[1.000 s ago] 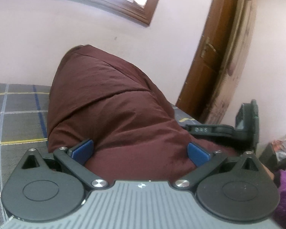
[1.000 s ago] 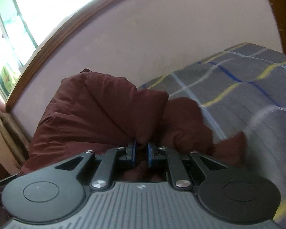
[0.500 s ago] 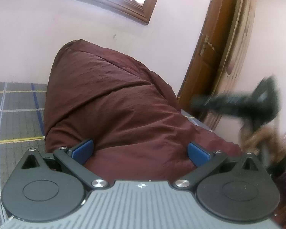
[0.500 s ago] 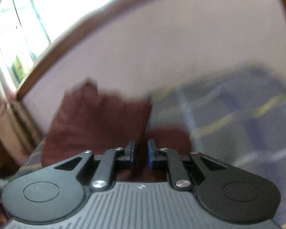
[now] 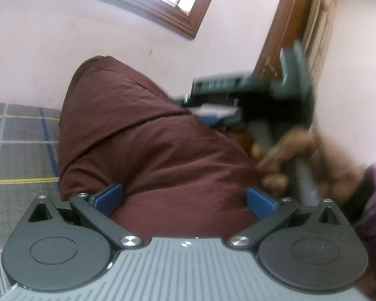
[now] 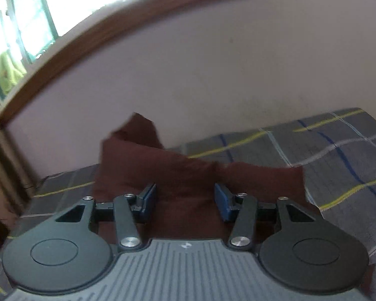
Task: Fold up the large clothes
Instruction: 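Lower the folded jacket onto the bed with both grippers and open them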
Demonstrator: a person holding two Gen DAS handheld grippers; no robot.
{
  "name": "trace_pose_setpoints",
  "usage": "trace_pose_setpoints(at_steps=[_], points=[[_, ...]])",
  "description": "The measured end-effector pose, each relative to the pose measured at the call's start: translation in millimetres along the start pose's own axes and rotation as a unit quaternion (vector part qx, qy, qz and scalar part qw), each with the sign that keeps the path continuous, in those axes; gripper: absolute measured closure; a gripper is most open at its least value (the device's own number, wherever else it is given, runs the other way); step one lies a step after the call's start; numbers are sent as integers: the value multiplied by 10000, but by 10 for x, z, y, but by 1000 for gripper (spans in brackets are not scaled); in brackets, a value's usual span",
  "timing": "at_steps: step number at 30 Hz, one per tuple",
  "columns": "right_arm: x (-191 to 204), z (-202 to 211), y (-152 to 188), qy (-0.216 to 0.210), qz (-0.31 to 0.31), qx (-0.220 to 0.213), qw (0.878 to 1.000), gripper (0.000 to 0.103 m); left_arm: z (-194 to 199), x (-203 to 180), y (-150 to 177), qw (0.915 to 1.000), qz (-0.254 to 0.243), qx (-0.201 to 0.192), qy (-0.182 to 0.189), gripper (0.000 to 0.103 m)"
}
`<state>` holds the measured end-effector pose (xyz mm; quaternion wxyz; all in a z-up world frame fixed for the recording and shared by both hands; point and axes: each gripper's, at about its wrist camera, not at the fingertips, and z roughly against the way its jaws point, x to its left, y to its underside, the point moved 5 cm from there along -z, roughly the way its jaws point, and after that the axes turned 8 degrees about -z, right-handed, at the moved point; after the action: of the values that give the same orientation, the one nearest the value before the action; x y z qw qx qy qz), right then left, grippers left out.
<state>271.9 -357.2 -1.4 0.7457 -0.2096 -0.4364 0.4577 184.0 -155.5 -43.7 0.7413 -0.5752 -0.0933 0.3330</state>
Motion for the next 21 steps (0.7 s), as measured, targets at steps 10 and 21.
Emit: trace_pose_setpoints(at_steps=[10, 21], points=[[-483, 130, 563, 602, 169, -649, 9959, 56, 142, 89, -135, 9977, 644, -192, 111, 0], [-714, 393, 757, 856, 482, -764, 9922, 56, -9, 3, -324, 9986, 341, -63, -396, 0]])
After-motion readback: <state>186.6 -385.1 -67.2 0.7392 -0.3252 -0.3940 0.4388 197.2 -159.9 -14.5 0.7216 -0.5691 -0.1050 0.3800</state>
